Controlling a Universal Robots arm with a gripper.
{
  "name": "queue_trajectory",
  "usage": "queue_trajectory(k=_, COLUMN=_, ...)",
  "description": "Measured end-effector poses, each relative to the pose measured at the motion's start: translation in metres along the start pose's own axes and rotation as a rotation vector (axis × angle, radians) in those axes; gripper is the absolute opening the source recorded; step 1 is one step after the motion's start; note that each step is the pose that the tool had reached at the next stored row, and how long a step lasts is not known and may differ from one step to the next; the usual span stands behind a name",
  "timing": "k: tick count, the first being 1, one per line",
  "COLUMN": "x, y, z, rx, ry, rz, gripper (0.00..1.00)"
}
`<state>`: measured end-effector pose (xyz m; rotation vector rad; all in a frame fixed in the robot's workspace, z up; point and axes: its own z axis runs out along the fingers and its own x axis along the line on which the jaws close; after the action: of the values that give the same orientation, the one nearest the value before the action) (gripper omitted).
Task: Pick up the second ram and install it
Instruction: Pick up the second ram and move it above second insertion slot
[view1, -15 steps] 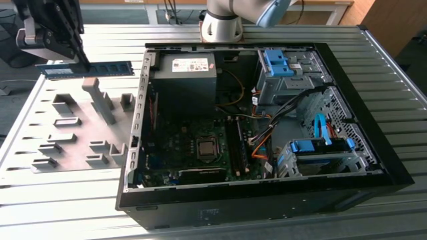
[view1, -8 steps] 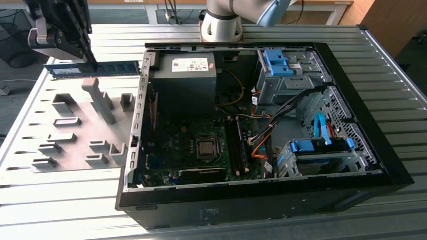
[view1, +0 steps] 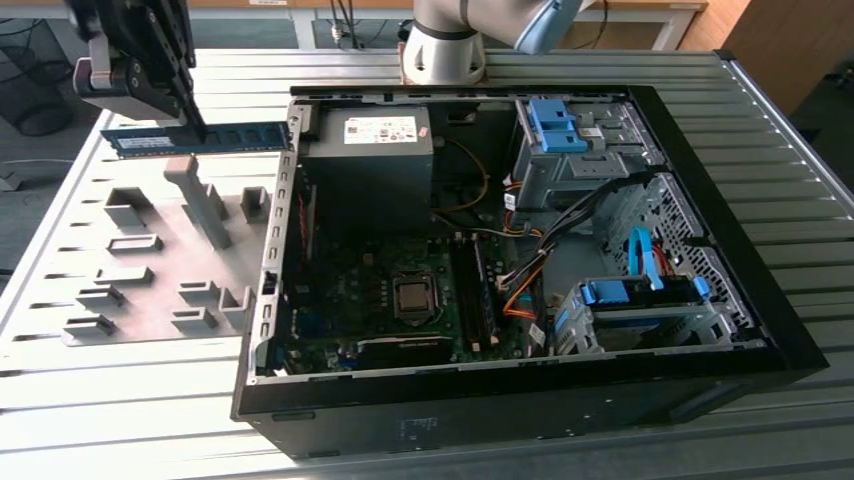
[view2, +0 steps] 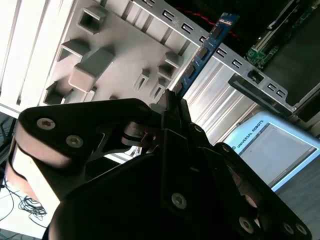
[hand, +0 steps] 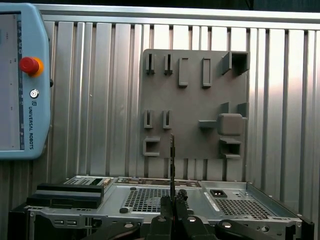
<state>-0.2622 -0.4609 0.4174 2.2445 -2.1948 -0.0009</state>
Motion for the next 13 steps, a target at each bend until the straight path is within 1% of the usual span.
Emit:
queue_trajectory(k=6, x=0.0000, y=-0.0013, z=0.0000, rx=0.0000, ry=0.0000, rz=0.000, gripper=0.14)
queue_trajectory(k=13, x=0.0003, y=-0.0121, z=0.0000, rx=0.0000, ry=0.0000, rz=0.000, gripper=0.14)
